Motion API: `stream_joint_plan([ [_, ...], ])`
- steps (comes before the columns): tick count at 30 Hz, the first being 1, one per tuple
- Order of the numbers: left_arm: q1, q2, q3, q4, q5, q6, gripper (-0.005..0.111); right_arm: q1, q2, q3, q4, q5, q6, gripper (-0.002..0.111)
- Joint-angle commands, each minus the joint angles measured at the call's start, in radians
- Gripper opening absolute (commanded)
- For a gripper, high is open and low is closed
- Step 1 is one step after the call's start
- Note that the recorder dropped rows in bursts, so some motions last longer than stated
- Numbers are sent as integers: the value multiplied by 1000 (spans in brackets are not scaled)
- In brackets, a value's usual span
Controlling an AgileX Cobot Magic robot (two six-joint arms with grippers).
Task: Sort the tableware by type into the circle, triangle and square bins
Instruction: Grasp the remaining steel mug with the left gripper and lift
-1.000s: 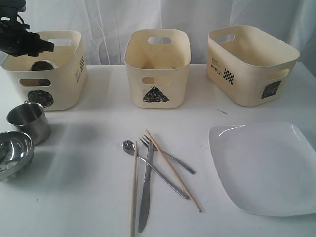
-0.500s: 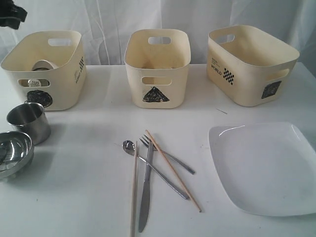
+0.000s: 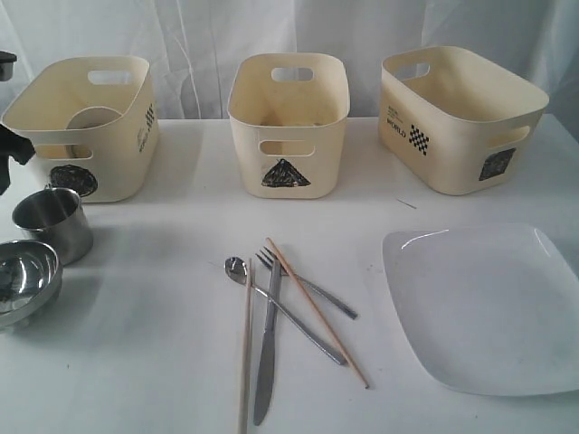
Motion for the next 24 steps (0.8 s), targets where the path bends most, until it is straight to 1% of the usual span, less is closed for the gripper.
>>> stream_joint_plan([
  [1, 4, -4, 85, -3, -158, -79, 55, -4, -4, 2, -6, -1, 1, 0],
  [4, 4, 4, 140, -3, -275, -81, 55, -4, -4, 2, -6, -1, 1, 0],
  [8, 4, 33, 196, -3, -373, -101, 55, -4, -4, 2, -6, -1, 1, 0],
  [15, 4, 134, 202, -3, -429, -144, 55, -4, -4, 2, -6, -1, 1, 0],
  [16, 4, 146, 202, -3, -427, -144, 52, -4, -4, 2, -6, -1, 1, 0],
  [18, 4, 152, 202, -3, -425, -144, 40, -4, -4, 2, -6, -1, 1, 0],
  [19, 4, 152, 202, -3, -425, -144, 27, -4, -4, 2, -6, -1, 1, 0],
  [20, 4, 152, 202, -3, -425, -144, 20, -4, -4, 2, -6, -1, 1, 0],
  [21, 4, 152, 202, -3, -416, -144, 6, -4, -4, 2, -6, -1, 1, 0],
  [22, 4, 152, 202, -6, -406, -144, 0, -4, -4, 2, -6, -1, 1, 0],
  [24, 4, 150, 202, -16, -377, -144, 0, -4, -4, 2, -6, -1, 1, 0],
])
